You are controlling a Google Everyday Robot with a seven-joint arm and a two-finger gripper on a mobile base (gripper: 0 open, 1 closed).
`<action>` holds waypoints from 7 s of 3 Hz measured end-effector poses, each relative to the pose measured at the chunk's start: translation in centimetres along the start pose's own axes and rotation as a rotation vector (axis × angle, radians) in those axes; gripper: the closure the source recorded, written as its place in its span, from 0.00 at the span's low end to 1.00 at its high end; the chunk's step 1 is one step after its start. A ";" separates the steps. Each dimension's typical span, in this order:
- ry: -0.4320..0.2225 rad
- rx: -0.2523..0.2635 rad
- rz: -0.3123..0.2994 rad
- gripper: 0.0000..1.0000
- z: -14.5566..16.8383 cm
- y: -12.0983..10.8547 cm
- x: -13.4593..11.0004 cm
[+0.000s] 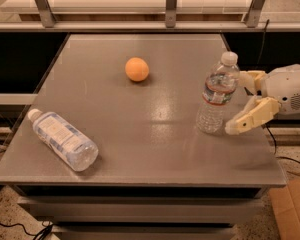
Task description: Knock water bottle over
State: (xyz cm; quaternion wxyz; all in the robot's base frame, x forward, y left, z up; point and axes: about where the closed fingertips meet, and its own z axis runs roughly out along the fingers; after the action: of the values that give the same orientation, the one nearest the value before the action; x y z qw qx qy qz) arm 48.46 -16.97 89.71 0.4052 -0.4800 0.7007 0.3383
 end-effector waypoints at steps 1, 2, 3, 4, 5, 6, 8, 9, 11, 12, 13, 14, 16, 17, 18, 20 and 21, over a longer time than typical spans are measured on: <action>-0.045 -0.003 -0.030 0.00 0.5 -0.1 -1.1; -0.074 -0.016 -0.051 0.17 1.1 -0.2 -2.0; -0.087 -0.028 -0.066 0.41 1.6 -0.1 -2.4; -0.087 -0.039 -0.082 0.64 1.8 -0.2 -2.6; -0.074 -0.044 -0.115 0.87 1.5 -0.6 -2.9; -0.005 -0.036 -0.202 1.00 0.8 -1.1 -3.6; 0.250 -0.041 -0.428 1.00 0.0 -1.8 -5.4; 0.392 -0.048 -0.532 1.00 0.3 -1.6 -6.2; 0.600 -0.023 -0.671 1.00 2.1 0.2 -8.0; 0.689 0.005 -0.750 1.00 3.5 1.7 -8.6; 0.780 0.021 -0.819 1.00 5.0 3.3 -8.5; 0.861 0.008 -0.876 1.00 6.5 4.7 -7.5; 0.943 -0.082 -0.937 1.00 9.7 7.0 -4.8; 0.963 -0.133 -0.955 1.00 11.2 8.0 -3.6; 0.976 -0.179 -0.959 1.00 12.6 8.8 -2.5; 1.003 -0.231 -0.932 1.00 14.7 9.5 -0.8; 1.009 -0.248 -0.910 0.84 15.3 9.5 -0.3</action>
Offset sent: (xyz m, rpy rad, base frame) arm 0.0127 0.0225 0.0176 0.0920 -0.0884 0.0437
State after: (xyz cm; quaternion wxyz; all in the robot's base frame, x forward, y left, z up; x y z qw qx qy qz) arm 43.26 -0.72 83.98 0.0734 -0.8678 0.4886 -0.0525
